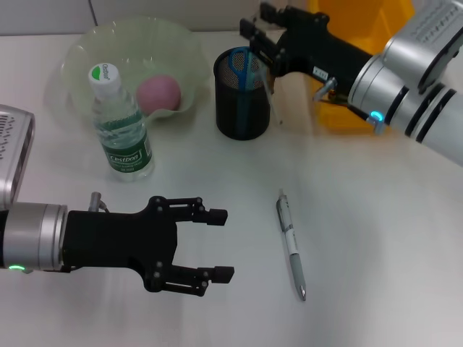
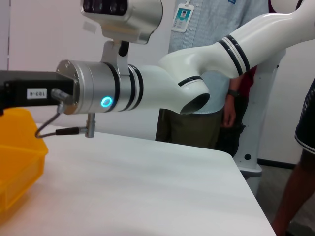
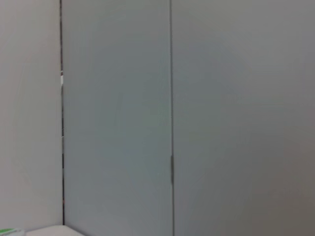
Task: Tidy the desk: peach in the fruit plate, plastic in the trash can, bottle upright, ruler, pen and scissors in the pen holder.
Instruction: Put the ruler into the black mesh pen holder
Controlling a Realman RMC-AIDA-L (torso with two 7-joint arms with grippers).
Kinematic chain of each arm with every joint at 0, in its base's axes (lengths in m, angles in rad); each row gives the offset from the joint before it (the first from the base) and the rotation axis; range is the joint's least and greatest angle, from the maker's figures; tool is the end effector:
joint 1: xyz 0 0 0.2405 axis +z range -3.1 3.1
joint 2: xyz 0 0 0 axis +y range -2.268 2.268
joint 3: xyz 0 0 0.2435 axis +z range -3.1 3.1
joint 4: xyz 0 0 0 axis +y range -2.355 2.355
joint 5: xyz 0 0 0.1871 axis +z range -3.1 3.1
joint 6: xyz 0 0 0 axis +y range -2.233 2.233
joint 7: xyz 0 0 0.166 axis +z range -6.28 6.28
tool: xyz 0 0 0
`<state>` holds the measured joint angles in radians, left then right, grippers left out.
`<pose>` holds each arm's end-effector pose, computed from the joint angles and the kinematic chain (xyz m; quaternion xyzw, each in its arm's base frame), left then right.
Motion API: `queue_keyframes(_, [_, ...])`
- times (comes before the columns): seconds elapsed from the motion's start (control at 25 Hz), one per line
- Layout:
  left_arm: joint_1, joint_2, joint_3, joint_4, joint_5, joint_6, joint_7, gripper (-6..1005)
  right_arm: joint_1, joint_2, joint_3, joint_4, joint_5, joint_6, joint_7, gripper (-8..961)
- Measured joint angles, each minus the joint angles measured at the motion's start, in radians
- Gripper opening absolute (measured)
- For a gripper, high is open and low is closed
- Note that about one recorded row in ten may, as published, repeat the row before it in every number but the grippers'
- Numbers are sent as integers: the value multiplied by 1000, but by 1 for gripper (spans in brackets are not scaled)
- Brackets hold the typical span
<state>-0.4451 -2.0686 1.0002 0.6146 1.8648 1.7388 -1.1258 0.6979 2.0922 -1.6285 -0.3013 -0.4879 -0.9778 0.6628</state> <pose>-0.2179 0.2472 -0.0416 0.9633 0.0766 0.2570 0.0099 0.1610 0.3897 -0.0618 -0.8664 0.1340 0.3399 0.3403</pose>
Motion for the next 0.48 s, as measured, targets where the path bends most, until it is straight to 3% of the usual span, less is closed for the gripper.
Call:
queue_keyframes(0.16, [-2, 0, 1, 2, 0, 2, 0, 802, -38, 0, -9, -39, 4, -21, 15, 395])
queue_keyframes(0.36, [-3, 1, 5, 2, 0, 6, 1, 802, -197, -2, -7, -287, 2, -64, 26, 396])
queue_keyframes(0.48, [-4, 1, 7, 0, 0, 3, 1, 802, -234, -2, 9, -345, 9, -115, 14, 397])
